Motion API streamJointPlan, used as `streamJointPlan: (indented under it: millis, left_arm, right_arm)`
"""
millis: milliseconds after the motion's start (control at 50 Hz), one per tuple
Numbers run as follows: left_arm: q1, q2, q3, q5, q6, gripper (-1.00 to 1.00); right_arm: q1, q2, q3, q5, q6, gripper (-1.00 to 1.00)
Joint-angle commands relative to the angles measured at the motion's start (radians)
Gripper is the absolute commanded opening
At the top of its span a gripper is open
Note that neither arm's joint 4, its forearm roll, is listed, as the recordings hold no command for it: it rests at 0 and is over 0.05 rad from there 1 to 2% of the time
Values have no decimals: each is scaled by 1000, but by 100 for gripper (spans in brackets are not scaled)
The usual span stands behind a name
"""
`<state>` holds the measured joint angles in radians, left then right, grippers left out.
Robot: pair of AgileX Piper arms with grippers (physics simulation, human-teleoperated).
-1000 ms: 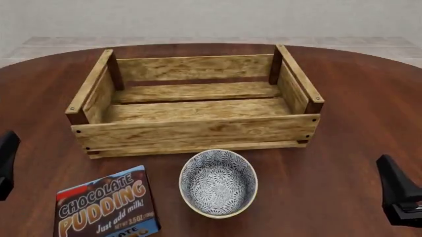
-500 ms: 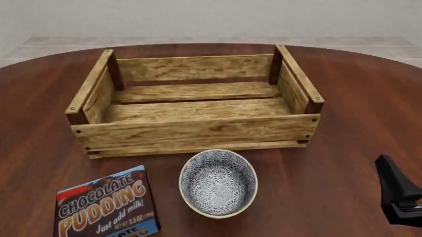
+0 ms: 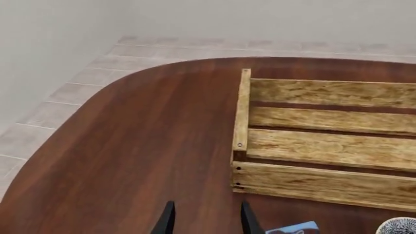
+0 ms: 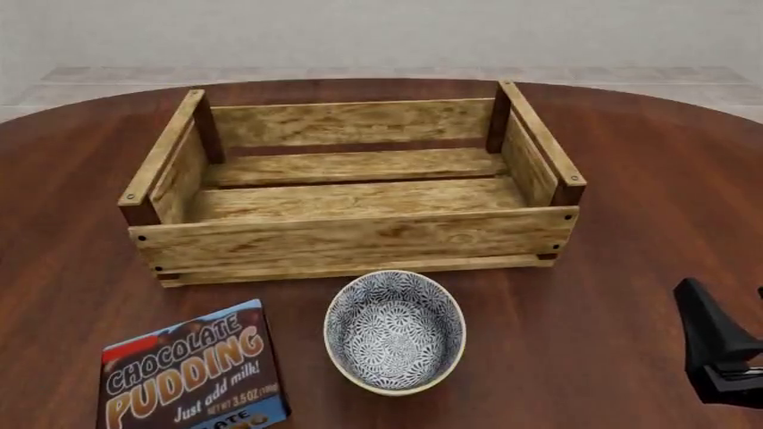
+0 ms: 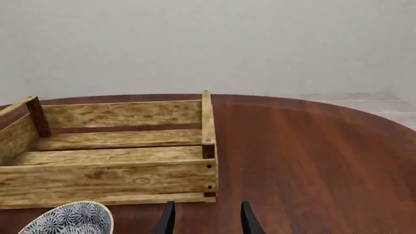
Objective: Pick up the salad dressing and put it in the tray.
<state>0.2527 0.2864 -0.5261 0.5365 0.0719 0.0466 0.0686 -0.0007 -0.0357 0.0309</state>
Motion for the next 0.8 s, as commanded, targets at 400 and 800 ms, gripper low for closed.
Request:
streamJointPlan:
  millis: [400, 800]
  left_arm:
    - [56, -45, -51, 146, 42, 100]
    - [71, -70, -12, 211, 6, 100]
  right_arm:
    - [5, -4, 0, 2, -6, 100]
    - [4, -6, 0, 5, -10, 100]
